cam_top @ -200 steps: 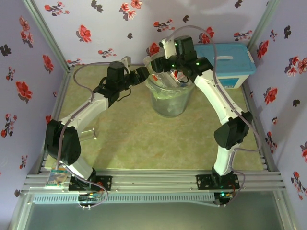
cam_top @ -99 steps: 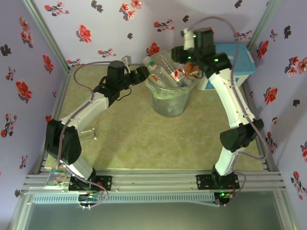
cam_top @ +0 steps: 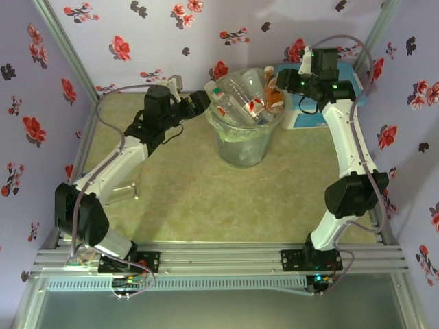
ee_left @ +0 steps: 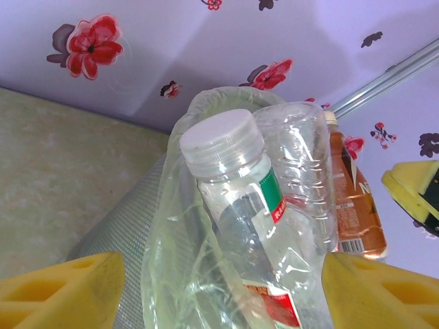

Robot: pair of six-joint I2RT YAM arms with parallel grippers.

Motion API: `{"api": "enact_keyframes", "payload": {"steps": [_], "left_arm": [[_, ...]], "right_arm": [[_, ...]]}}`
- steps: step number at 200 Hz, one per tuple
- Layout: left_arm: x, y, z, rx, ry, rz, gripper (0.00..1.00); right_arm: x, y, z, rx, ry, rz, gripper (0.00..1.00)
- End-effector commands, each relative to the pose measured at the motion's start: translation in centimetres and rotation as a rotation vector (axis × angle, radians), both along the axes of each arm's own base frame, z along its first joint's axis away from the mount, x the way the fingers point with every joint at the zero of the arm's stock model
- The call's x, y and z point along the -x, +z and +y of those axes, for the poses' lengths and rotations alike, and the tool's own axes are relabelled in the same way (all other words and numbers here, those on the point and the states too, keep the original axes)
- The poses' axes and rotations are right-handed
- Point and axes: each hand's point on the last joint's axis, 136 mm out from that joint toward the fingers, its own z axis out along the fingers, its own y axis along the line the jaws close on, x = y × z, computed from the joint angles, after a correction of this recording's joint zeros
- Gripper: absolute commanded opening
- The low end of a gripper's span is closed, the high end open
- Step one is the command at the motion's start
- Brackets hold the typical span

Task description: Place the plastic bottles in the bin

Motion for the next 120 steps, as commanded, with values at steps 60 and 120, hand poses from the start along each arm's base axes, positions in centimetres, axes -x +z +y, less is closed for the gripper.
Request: {"api": "enact_keyframes", "payload": {"steps": [60, 120], "left_arm": [[1.4, -0.6, 2.7, -0.058, 0.052, -0.006, 0.77], [0.9, -2.3, 1.7, -0.031, 0.035, 0.036, 0.76]], "right_arm": [[-0.3, -4.6, 1.6, 0.064, 0.073, 0.100, 0.49], [1.1, -8.4, 4.2, 0.171, 0.136, 0.183, 0.49]]}}
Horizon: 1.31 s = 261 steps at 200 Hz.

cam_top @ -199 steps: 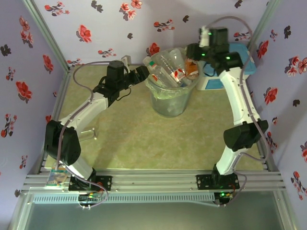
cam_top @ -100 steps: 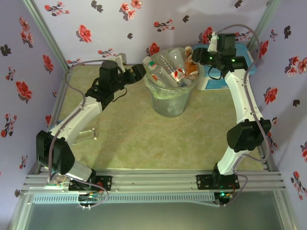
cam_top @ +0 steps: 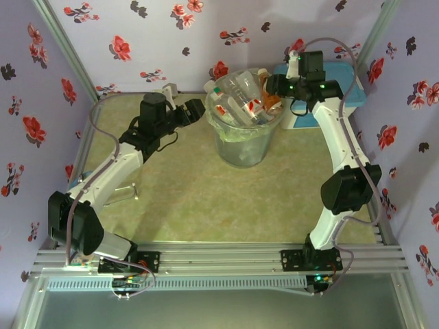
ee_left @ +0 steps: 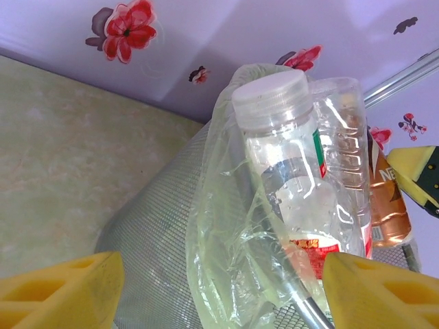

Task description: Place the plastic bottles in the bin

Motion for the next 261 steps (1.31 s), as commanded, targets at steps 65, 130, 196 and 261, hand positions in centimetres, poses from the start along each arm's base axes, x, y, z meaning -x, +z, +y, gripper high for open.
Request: {"api": "enact_keyframes", "payload": {"steps": [65, 130, 196, 261], "left_arm": [[-0.7, -0.6, -0.6, 0.025, -0.003, 0.004, 0.76], [-0.8, -1.0, -0.7, 0.022, -0.006, 0.006, 0.76], [-0.7, -1.1, -0.9, 0.023, -0.012, 0.011, 0.76], [-1.0, -1.4, -1.0, 0.026, -0.011, 0.019, 0.76]], "right_arm": [[1.8, -4.9, 2.2, 0.069, 0.061, 0.147, 0.49], [1.4, 0.6, -0.2, 0.153, 0.001, 0.036, 0.60], [2.0, -3.8, 1.4, 0.118, 0.077, 0.166, 0.49], [4.2, -7.0, 4.0, 0.051, 0.181, 0.275, 0.45]]}}
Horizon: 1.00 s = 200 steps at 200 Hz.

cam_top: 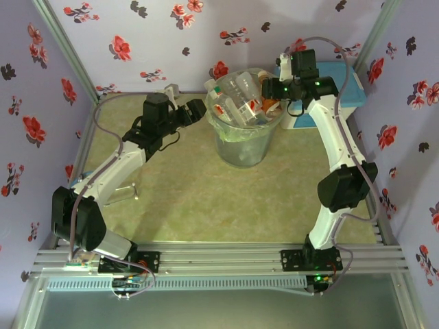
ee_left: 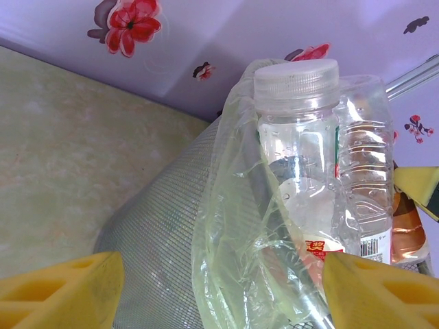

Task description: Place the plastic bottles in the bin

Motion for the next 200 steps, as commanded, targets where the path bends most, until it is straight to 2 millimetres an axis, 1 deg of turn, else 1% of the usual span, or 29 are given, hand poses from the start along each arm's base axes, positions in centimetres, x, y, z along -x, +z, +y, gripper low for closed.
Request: {"api": "enact_keyframes", "payload": {"steps": [1, 20, 50, 65, 79, 102, 136, 155, 166, 179, 200], "left_arm": [[-0.2, -0.3, -0.6, 0.015, -0.015, -0.004, 0.76], [-0.3, -0.7, -0.7, 0.018, -0.018, 0.004, 0.76], [-0.5, -1.0, -0.8, 0.020, -0.019, 0.010, 0.76], [-0.5, -0.9, -0.9, 0.021, -0.019, 0.008, 0.76], [-0.5, -0.8, -0.8, 0.018, -0.020, 0.006, 0.76], [-0.6, -0.8, -0.9, 0.015, -0.021, 0.004, 0.76], [-0.7, -0.8, -0.9, 0.014, -0.019, 0.003, 0.76], [-0.7, -0.6, -0.8, 0.014, -0.019, -0.001, 0.76], [-0.6, -0.2, -0.7, 0.012, -0.019, -0.008, 0.76], [-0.5, 0.2, -0.4, 0.006, -0.014, -0.017, 0.76], [0.0, 1.6, 0.4, 0.000, -0.002, -0.046, 0.76]], "right_arm": [[3.0, -6.1, 2.7, -0.018, 0.101, 0.227, 0.45], [3.4, -6.9, 3.7, -0.037, 0.118, 0.247, 0.44], [3.7, -7.7, 5.3, -0.077, 0.140, 0.274, 0.43], [4.0, -7.9, 6.2, -0.103, 0.159, 0.292, 0.43], [4.4, -7.6, 7.0, -0.108, 0.176, 0.294, 0.42], [5.2, -7.3, 7.5, -0.105, 0.176, 0.312, 0.41], [6.8, -7.6, 8.3, -0.103, 0.194, 0.353, 0.41], [6.9, -7.0, 8.4, -0.113, 0.195, 0.345, 0.42], [6.5, -6.2, 8.1, -0.101, 0.179, 0.318, 0.44], [5.9, -4.8, 7.4, -0.085, 0.155, 0.266, 0.46], [4.8, -2.3, 6.3, -0.068, 0.112, 0.185, 0.48]]}}
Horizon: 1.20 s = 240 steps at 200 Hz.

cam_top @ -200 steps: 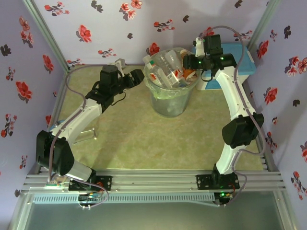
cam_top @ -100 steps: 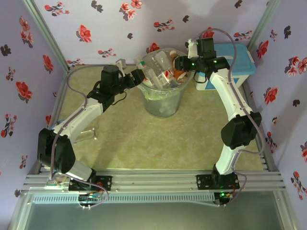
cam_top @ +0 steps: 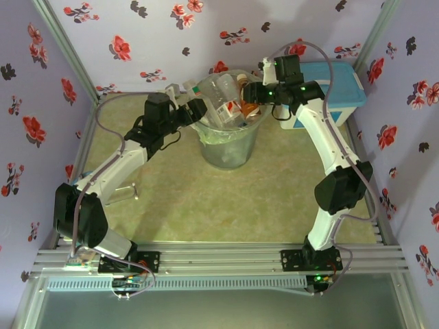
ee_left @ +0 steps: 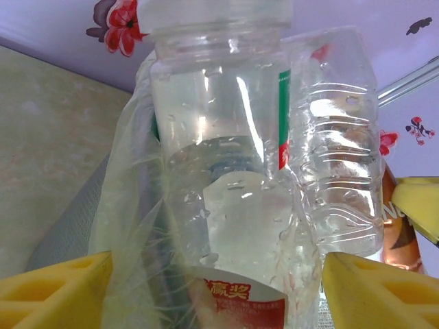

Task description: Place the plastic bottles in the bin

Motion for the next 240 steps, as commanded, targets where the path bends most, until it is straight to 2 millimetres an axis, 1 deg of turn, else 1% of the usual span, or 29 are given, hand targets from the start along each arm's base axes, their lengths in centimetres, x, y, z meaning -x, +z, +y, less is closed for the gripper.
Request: {"api": "enact_keyframes", "payload": {"steps": [1, 22, 36, 52, 68, 80, 105, 127, 145, 163, 181, 213, 240], "left_arm": [[0.6, 2.1, 0.9, -0.008, 0.007, -0.048, 0.76], [1.0, 3.4, 1.7, -0.031, 0.022, -0.078, 0.76], [1.2, 4.2, 2.3, -0.038, 0.031, -0.092, 0.77], [1.4, 4.4, 2.7, -0.044, 0.036, -0.097, 0.77], [1.5, 4.5, 2.9, -0.049, 0.039, -0.097, 0.77], [1.5, 4.2, 3.0, -0.051, 0.041, -0.091, 0.77], [1.8, 4.0, 3.2, -0.051, 0.043, -0.091, 0.77], [2.0, 4.3, 3.9, -0.049, 0.055, -0.098, 0.77], [2.4, 4.1, 4.7, -0.057, 0.065, -0.093, 0.77], [3.1, 3.6, 6.0, -0.072, 0.085, -0.080, 0.77], [3.8, 3.0, 7.6, -0.089, 0.112, -0.067, 0.77], [5.1, 2.1, 11.1, -0.110, 0.179, -0.046, 0.78], [5.8, 1.7, 13.7, -0.140, 0.240, -0.039, 0.78]], "right_arm": [[2.4, -2.4, -0.2, 0.059, -0.004, 0.150, 0.48], [1.7, 0.0, -1.3, 0.069, -0.045, 0.087, 0.50], [1.2, 1.0, -2.2, 0.084, -0.073, 0.054, 0.53], [0.8, 2.0, -3.4, 0.093, -0.107, 0.029, 0.57], [0.5, 2.1, -4.7, 0.099, -0.138, 0.029, 0.59], [0.4, 1.7, -5.5, 0.098, -0.152, 0.042, 0.59], [0.5, 0.8, -6.3, 0.069, -0.154, 0.067, 0.59], [0.6, 0.0, -5.8, 0.045, -0.129, 0.090, 0.57], [0.7, -1.2, -5.4, 0.037, -0.112, 0.125, 0.57], [0.9, -2.4, -5.0, 0.016, -0.093, 0.149, 0.57], [1.2, -3.1, -4.0, -0.043, -0.066, 0.176, 0.57], [1.4, -3.2, -2.8, -0.137, -0.051, 0.182, 0.56], [1.2, -2.2, -2.3, -0.183, -0.056, 0.161, 0.56]]}}
